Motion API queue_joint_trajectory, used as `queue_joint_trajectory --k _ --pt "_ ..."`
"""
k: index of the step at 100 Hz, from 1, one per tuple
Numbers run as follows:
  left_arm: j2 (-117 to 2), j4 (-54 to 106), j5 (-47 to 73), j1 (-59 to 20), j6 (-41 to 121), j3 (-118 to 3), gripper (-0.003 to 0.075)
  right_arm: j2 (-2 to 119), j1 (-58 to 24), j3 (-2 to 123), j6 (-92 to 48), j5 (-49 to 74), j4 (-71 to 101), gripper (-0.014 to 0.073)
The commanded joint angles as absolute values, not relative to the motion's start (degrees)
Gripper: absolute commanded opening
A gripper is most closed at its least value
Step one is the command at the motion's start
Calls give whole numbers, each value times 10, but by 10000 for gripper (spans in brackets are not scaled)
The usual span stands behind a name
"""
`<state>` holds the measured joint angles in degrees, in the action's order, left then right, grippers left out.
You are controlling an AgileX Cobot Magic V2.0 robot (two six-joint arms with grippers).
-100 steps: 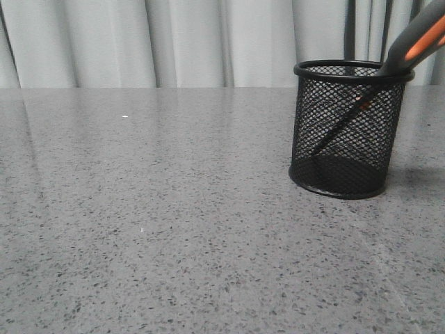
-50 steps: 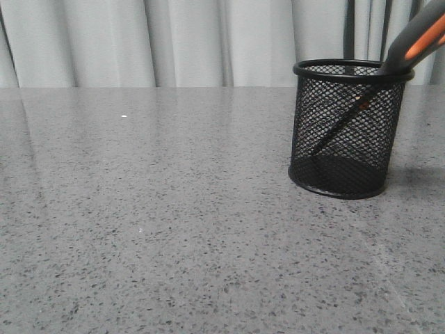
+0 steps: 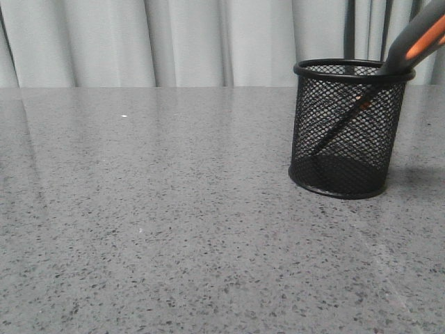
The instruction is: Put scissors into bucket
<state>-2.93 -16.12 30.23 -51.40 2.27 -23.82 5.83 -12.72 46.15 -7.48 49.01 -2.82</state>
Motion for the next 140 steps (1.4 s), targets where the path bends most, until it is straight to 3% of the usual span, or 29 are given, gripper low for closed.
queue_joint_trajectory --k 1,43,66,78,91,102,108,140 --pt "-37 -160 252 -519 17 -252 -20 68 -128 470 -78 446 -36 -50" --pt "-16 -125 235 -499 49 -193 -20 68 -128 470 -78 446 -36 -50" --pt "20 -14 27 -380 51 -42 -20 68 -128 470 -78 446 -36 -50" --pt "19 49 -18 -287 51 6 -20 68 -128 470 -78 446 -36 -50" --pt "19 49 -10 -203 51 29 -20 68 -128 470 -78 446 -36 -50" --pt "19 45 99 -156 51 28 -20 68 -128 470 -78 446 -36 -50" --pt "19 45 155 -145 51 28 -20 68 -128 470 -78 446 -36 -50" --pt "19 46 154 -141 51 28 -20 68 -128 470 -78 446 -36 -50"
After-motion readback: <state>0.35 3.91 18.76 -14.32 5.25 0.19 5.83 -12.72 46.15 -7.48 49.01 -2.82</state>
